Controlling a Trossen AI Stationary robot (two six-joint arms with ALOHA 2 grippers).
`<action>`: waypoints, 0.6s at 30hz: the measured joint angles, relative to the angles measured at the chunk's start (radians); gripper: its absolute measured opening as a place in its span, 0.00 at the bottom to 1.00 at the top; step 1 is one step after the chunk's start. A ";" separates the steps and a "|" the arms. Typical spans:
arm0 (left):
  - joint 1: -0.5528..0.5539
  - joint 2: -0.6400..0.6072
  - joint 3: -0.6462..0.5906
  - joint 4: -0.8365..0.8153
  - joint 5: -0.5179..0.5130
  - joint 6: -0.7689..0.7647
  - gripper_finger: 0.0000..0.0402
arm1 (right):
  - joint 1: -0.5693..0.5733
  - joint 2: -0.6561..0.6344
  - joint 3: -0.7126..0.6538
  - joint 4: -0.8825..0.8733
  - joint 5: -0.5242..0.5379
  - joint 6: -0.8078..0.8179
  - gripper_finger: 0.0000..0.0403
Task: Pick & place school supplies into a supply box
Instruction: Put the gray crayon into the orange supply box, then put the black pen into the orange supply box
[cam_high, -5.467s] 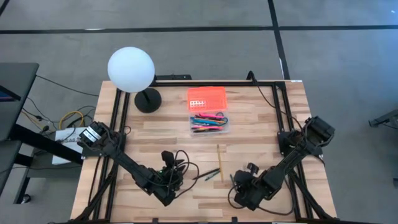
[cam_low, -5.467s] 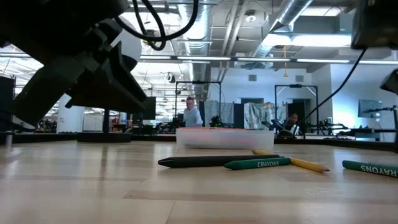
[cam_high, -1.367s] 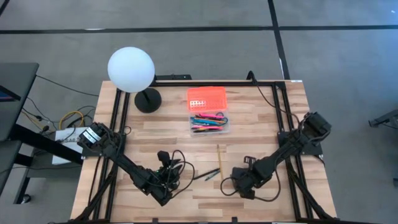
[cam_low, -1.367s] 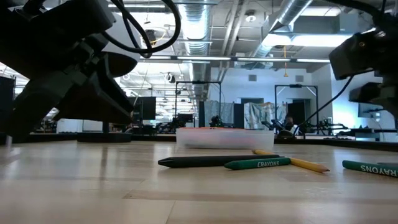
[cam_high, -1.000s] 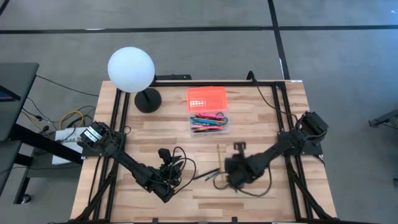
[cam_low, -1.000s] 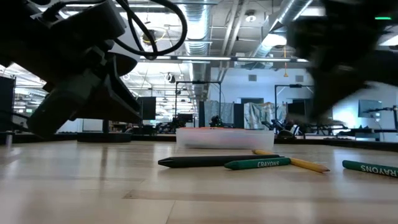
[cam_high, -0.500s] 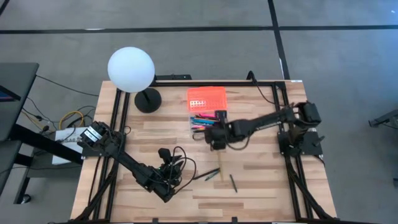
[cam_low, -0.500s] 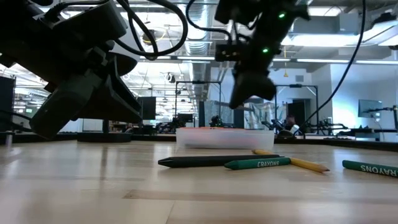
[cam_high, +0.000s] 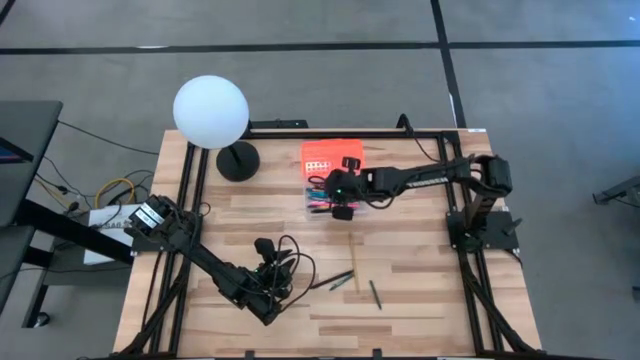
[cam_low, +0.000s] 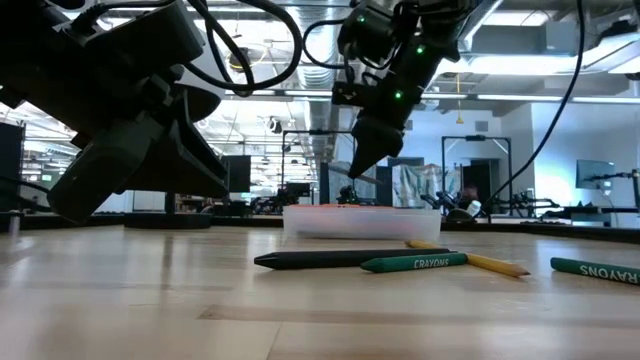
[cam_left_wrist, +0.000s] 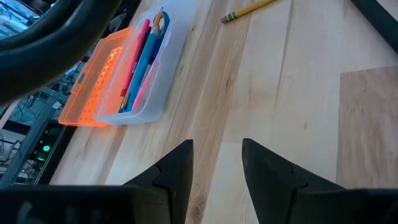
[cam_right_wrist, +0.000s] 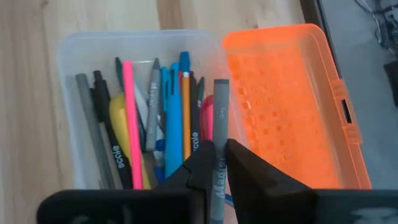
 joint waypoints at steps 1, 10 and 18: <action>0.000 0.000 0.000 0.000 0.000 0.000 0.33 | -0.004 0.000 0.000 0.000 0.000 0.002 0.10; 0.000 0.000 0.000 0.009 -0.001 0.002 0.33 | 0.003 -0.001 0.002 -0.031 0.001 0.036 0.28; 0.000 0.000 0.000 0.194 0.090 0.167 0.33 | 0.123 -0.079 -0.009 -0.065 0.003 0.014 0.35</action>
